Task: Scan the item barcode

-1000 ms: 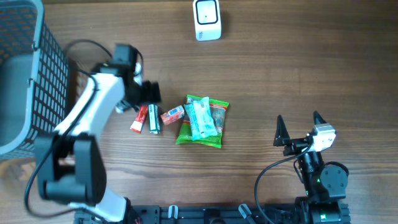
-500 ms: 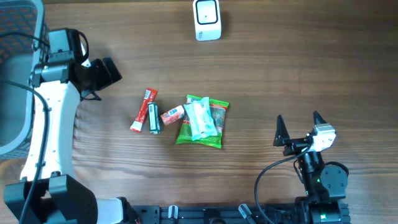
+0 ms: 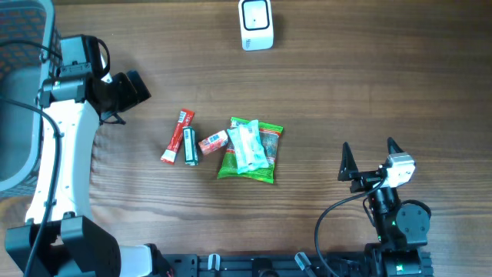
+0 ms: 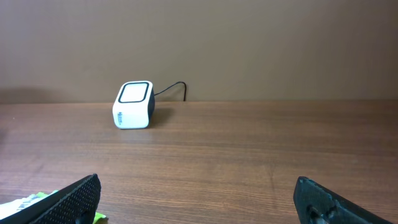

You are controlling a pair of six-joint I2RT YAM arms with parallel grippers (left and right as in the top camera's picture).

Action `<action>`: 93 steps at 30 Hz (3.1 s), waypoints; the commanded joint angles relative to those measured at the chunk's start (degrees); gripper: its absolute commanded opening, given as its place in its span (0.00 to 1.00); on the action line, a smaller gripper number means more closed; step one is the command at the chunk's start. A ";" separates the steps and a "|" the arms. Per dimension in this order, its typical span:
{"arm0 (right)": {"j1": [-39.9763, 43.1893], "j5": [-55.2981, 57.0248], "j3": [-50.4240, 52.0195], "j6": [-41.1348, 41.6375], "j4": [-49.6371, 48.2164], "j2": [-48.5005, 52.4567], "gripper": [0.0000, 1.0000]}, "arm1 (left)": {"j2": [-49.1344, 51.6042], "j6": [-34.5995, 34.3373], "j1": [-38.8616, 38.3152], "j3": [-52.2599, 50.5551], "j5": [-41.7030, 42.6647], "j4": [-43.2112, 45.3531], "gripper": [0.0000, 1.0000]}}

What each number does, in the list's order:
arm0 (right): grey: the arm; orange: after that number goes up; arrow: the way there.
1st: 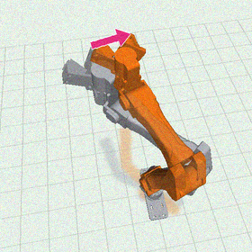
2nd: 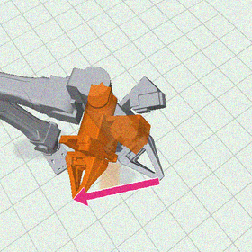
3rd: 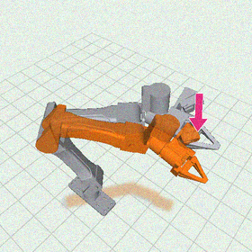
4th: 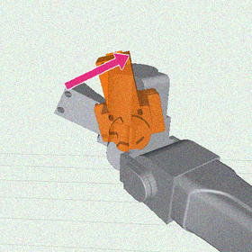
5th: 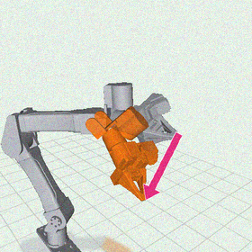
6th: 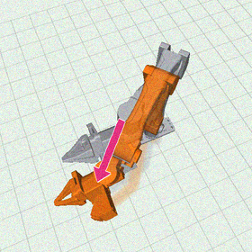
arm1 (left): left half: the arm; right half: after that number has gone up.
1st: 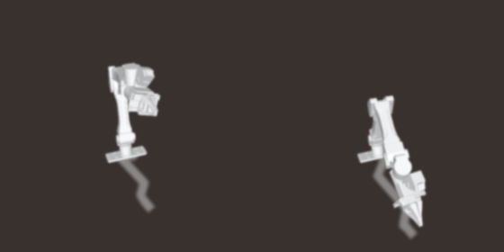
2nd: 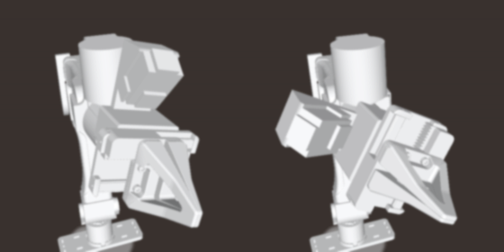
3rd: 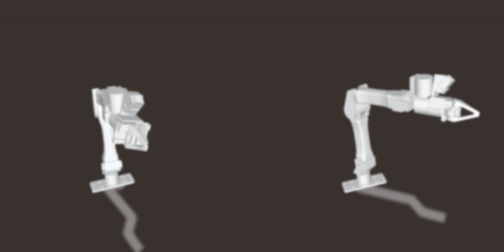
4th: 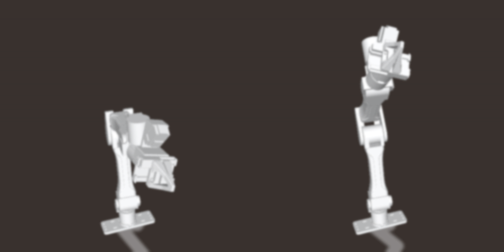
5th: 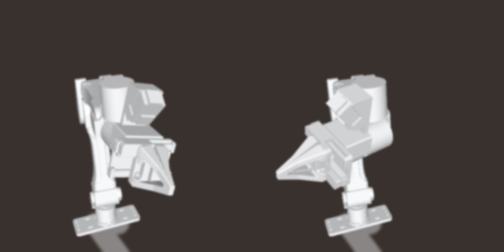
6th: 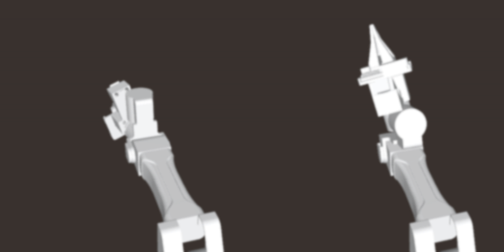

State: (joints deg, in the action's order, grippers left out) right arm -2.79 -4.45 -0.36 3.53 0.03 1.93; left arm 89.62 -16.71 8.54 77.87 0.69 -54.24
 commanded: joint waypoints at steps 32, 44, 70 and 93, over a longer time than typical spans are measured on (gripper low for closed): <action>0.17 -10.56 -59.74 0.96 39.26 47.76 1.00 | 0.39 -0.68 0.04 -0.22 -0.57 -0.09 1.00; 0.17 -32.63 -74.93 4.13 49.62 76.70 0.97 | 0.39 -0.68 0.04 -0.22 -0.57 -0.09 1.00; -24.11 -18.34 -74.88 10.47 48.72 99.01 0.48 | 0.39 -0.68 0.04 -0.22 -0.57 -0.09 1.00; -31.50 -16.83 -62.51 21.03 38.53 101.81 0.44 | 0.39 -0.68 0.04 -0.22 -0.57 -0.09 1.00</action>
State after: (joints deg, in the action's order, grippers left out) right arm -33.98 -18.92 -63.59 23.05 38.98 102.61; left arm 89.76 -16.88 8.54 77.84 0.45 -54.28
